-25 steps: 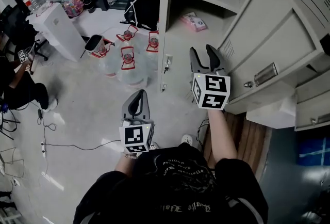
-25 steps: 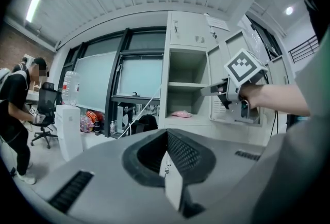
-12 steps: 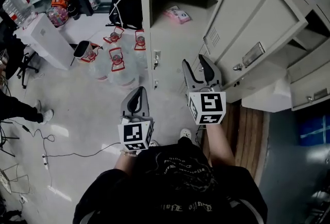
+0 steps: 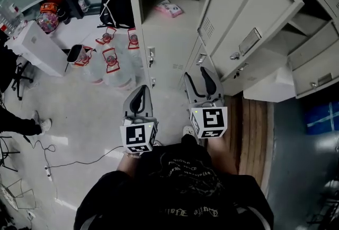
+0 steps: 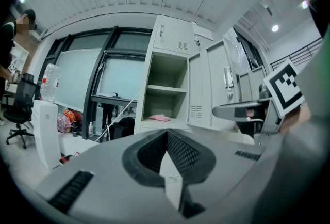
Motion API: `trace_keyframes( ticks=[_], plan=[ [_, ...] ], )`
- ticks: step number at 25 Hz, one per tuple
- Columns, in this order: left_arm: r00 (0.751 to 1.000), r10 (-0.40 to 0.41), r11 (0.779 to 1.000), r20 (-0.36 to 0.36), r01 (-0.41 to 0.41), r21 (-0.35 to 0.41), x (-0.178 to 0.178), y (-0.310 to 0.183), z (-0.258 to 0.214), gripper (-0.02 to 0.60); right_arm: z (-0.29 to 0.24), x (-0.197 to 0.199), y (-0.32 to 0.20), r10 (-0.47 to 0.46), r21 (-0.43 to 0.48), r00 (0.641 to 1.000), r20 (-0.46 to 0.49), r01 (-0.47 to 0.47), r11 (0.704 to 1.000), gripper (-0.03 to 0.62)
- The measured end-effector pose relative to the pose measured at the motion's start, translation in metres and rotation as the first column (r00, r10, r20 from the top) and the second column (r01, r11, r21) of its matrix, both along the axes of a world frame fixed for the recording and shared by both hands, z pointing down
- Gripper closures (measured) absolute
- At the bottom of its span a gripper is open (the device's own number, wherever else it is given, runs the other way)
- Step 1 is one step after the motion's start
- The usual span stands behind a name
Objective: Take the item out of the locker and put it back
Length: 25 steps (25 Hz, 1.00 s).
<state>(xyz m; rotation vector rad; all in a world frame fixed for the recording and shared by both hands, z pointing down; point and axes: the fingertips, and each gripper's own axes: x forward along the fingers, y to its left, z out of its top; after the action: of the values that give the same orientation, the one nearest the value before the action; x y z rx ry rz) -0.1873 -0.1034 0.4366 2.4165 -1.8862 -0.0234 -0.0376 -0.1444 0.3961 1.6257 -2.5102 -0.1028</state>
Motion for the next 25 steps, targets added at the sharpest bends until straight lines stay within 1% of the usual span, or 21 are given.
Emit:
trace_keyframes(
  ticks=[4,16,19,22,25],
  plan=[
    [1.000,0.017,1.000,0.005,-0.017,-0.004,0.005,0.001,0.003,0.574,0.013,0.008,0.012,0.022,-0.029,0.999,0.035,-0.021,0.999,0.387],
    [0.998,0.055,0.998,0.038,-0.055,-0.005,0.012,0.001,0.002,0.574,0.027,0.017,0.025,0.073,-0.052,0.995,0.066,-0.070,0.996,0.390],
    [0.997,0.057,0.998,0.042,-0.057,-0.006,0.013,-0.001,0.002,0.574,0.026,0.018,0.026,0.078,-0.046,0.995,0.057,-0.075,0.996,0.424],
    [0.997,0.061,0.998,0.044,-0.061,-0.007,0.015,-0.003,0.003,0.574,0.026,0.018,0.026,0.077,-0.040,0.996,0.053,-0.075,0.996,0.485],
    [0.997,0.063,0.998,0.042,-0.063,-0.012,0.017,-0.006,0.005,0.574,0.026,0.020,0.023,0.082,-0.040,0.995,0.053,-0.080,0.996,0.508]
  ],
)
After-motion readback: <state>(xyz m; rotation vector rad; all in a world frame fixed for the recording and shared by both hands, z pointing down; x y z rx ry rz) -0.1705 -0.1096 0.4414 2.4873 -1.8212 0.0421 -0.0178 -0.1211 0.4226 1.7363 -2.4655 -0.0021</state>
